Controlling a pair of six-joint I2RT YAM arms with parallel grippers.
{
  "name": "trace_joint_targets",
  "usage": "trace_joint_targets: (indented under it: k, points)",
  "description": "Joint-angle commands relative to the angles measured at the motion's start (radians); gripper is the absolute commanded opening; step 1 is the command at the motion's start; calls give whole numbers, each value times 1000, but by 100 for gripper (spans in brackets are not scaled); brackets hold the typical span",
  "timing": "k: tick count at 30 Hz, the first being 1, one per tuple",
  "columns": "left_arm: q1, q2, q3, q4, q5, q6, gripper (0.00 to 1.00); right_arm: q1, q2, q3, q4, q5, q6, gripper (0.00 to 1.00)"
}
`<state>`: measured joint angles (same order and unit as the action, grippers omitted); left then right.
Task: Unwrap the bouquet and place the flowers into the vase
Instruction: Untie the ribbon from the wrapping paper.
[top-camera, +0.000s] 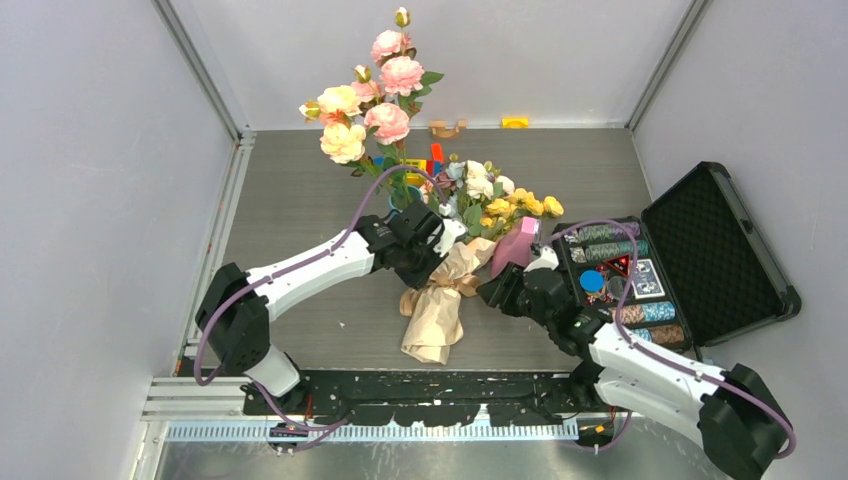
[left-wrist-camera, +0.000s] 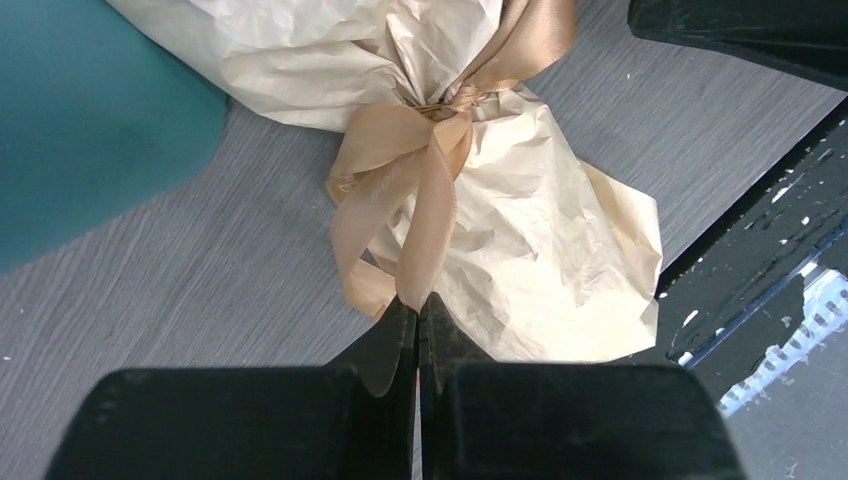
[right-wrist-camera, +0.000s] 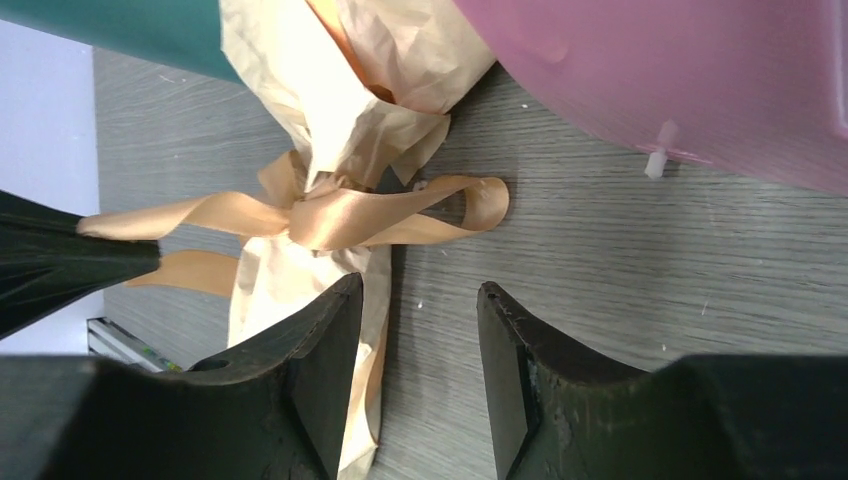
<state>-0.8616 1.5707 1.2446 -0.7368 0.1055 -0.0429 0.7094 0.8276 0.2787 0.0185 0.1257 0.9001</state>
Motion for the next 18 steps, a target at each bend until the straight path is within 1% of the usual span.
trace_joint_targets:
  k: [1, 10, 18]
  points:
    - [6, -39, 5, 1, -39, 19, 0, 4, 71, -19, 136, 30, -13, 51]
    - [5, -36, 4, -2, -50, 15, 0, 23, 251, 9, 249, 13, -34, 49]
    - [6, -30, 6, -3, -43, 9, 0, 27, 316, 16, 291, 23, -35, 46]
